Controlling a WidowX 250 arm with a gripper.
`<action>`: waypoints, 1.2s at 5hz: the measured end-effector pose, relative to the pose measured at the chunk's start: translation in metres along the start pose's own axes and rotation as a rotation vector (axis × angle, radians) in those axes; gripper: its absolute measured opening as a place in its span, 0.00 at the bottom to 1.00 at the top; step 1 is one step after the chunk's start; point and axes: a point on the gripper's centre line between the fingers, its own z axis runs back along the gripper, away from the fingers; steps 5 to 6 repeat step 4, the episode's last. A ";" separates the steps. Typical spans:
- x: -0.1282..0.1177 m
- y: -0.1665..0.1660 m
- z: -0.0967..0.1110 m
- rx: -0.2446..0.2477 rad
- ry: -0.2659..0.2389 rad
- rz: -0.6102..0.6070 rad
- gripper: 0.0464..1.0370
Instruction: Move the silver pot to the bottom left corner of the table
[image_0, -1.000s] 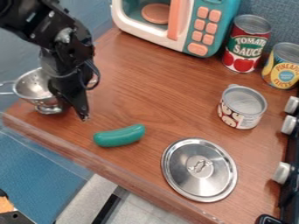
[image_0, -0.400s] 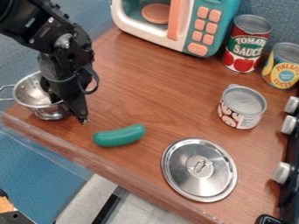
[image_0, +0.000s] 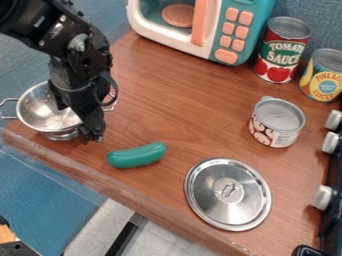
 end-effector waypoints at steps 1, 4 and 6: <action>0.007 0.000 0.016 -0.025 -0.049 -0.013 0.97; 0.020 0.017 0.047 -0.136 -0.157 -0.025 0.96; 0.020 0.017 0.047 -0.136 -0.157 -0.025 0.96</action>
